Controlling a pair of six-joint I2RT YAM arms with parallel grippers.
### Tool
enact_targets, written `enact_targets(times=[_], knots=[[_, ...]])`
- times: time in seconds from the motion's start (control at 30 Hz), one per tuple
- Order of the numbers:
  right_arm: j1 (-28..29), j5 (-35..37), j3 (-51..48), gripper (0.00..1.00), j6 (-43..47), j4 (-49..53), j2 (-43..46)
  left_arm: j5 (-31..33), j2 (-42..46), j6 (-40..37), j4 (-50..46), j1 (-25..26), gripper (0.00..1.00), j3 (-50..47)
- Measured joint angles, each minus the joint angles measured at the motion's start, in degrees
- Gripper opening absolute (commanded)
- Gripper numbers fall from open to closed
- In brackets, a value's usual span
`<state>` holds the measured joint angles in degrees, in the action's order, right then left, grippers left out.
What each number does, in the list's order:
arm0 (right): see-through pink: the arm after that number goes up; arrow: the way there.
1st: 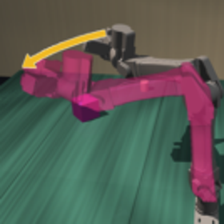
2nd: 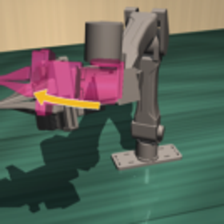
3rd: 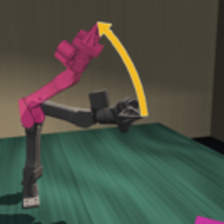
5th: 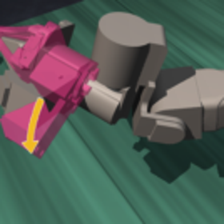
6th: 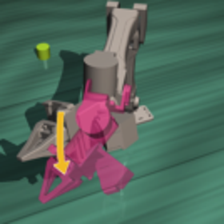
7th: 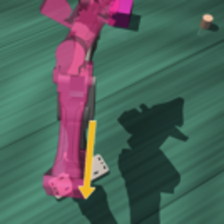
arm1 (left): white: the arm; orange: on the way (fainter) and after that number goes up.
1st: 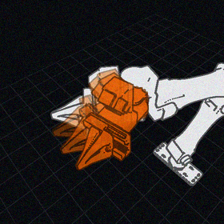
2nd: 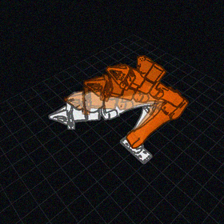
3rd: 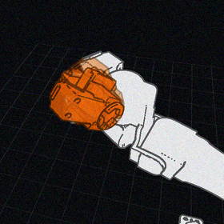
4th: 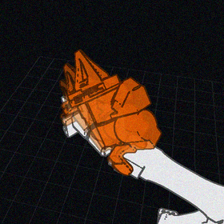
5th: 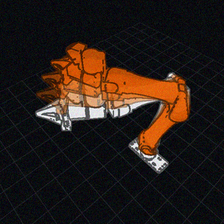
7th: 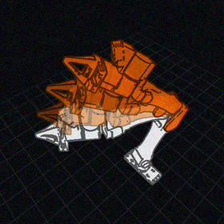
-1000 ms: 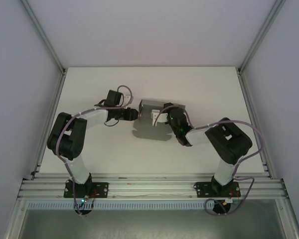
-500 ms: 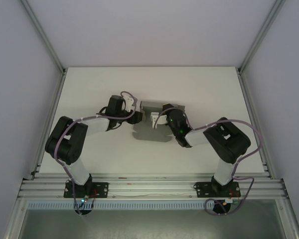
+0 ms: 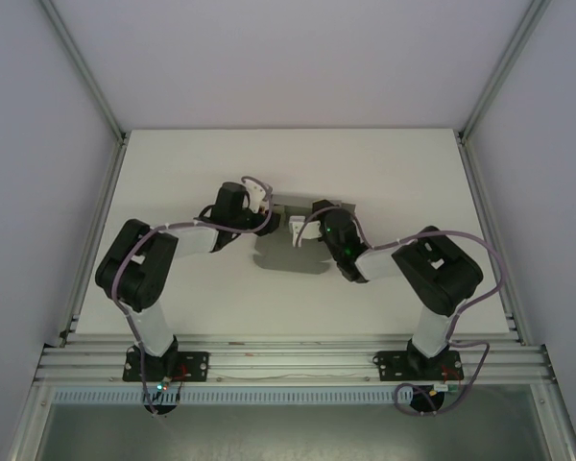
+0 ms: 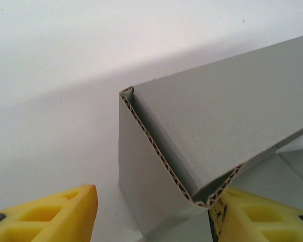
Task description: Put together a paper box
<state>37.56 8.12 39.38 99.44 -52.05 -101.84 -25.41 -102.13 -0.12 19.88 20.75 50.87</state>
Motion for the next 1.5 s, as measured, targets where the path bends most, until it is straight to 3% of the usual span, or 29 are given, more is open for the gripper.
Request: enact_targets(times=[0.1, 0.17, 0.27, 0.37, 0.47, 0.57, 0.7, 0.77, 0.97, 1.13, 1.27, 1.4, 1.5], knots=[[0.0, -0.42, 0.98, 0.0, -0.85, 2.01, 0.11, 0.48, -0.9, 0.04, 1.01, 0.0, 0.59, 0.31], [0.0, -0.63, 1.55, 0.0, -1.25, 3.39, 0.37, 0.59, -2.05, 0.04, 1.01, 0.0, 0.53, 1.25], [0.02, -0.83, 2.05, 0.0, -1.4, 4.55, 0.5, 1.62, -3.78, 0.17, 1.36, 0.04, 0.37, 2.36], [0.02, -0.79, 2.54, 0.0, -1.79, 5.31, 0.5, 3.89, -4.63, 0.2, 2.89, 0.57, 0.12, 2.34], [0.02, -0.39, 2.99, 0.0, -2.38, 5.79, 0.66, 8.83, -4.74, 0.35, 3.65, 1.84, 0.0, 2.38], [0.02, -0.31, 3.02, 0.04, -3.89, 6.86, 0.87, 13.66, -5.03, 0.61, 4.28, 3.34, 0.0, 2.45], [0.2, -0.9, 3.02, 0.42, -7.93, 10.12, 2.6, 20.0, -5.35, 0.66, 4.52, 5.53, 0.0, 2.71], [0.46, -1.22, 3.02, 0.51, -11.85, 13.03, 4.26, 21.33, -5.51, 0.68, 5.11, 6.08, 0.0, 2.58], [0.63, -4.39, 3.65, 0.65, -29.88, 27.34, 14.16, 21.42, -5.62, 0.63, 6.27, 6.54, 0.0, 2.21], [-1.14, -15.3, 5.29, 0.84, -49.92, 36.48, 23.67, 18.4, -5.57, 0.63, 9.42, 6.62, 0.0, 0.42], [-7.13, -23.43, 8.41, 1.0, -67.3, 38.93, 24.15, 14.86, -5.03, 0.68, 15.28, 7.08, 0.0, -3.26], [-12.55, -27.98, 20.17, 1.0, -81.18, 46.95, 16.35, 13.7, -4.79, 0.55, 19.43, 8.55, 0.0, -5.7], [-13.46, -31.41, 29.35, 1.0, -87.65, 53.07, 9.6, 13.57, -4.81, 0.46, 21.14, 9.35, 0.0, -6.51]])
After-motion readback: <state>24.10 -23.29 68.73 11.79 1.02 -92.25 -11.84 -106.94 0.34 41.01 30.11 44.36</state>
